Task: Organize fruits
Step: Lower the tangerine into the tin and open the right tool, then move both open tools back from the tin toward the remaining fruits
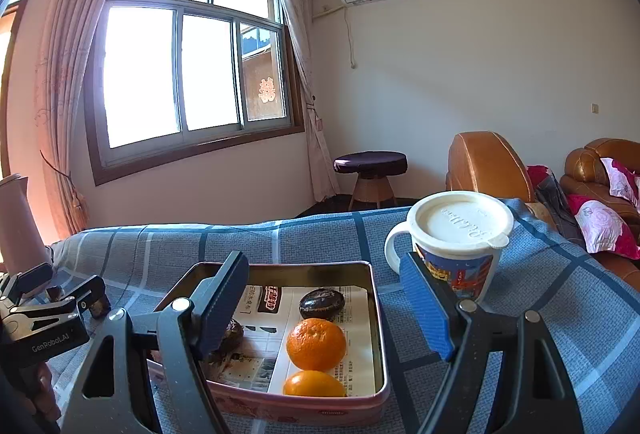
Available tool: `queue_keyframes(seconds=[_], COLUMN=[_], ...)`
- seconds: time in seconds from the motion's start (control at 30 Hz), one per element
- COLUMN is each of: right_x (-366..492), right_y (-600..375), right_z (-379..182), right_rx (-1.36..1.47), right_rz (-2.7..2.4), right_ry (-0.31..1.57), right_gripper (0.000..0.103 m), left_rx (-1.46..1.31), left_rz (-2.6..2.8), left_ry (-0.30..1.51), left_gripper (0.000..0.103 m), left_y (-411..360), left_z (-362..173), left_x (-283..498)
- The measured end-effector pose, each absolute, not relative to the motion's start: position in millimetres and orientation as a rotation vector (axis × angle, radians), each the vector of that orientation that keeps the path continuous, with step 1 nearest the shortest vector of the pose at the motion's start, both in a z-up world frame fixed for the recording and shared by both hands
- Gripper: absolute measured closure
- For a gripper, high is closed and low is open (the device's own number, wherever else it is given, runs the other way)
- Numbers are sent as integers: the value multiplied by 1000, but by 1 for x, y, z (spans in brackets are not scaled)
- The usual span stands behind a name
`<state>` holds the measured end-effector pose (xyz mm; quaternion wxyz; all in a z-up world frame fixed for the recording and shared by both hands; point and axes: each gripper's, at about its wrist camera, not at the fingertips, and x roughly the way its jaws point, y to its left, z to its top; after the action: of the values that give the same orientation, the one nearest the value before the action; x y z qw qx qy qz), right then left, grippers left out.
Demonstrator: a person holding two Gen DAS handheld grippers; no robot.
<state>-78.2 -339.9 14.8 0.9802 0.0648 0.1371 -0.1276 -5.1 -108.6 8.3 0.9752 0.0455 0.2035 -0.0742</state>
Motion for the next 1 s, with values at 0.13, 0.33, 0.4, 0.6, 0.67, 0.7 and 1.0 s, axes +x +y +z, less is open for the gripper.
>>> queue_keyframes(seconds=[0.13,0.33,0.4,0.6,0.67,0.7,1.0], right_x=[-81,-77,-76,-67,-64,-62,-42], right_y=[-330,-314,-306,-281,-271,-266,-213], right_z=[14,12,13,12,11,10,9], right_rx=[147,176,169,181,187,188,178], right_rz=[-267,-280,-286,-268,-255,-249,-180], right_ry=[281,297,299,314,319,322,336], right_gripper=[24,24,24,24,24,24,24], left_rx=[102,78,75,58,59,60,79], left_rz=[-139,-134,-127,-113,-107,-102,-64], left_ry=[412,434,440,467,469,469,460], left_gripper=[0,0,0,0,0,0,0], left_y=[-99,-76,-68,-47,-41,-37,-7], left_z=[8,5,5,2,2,2,2], left_x=[-7,-3,-1,4,6,6,17])
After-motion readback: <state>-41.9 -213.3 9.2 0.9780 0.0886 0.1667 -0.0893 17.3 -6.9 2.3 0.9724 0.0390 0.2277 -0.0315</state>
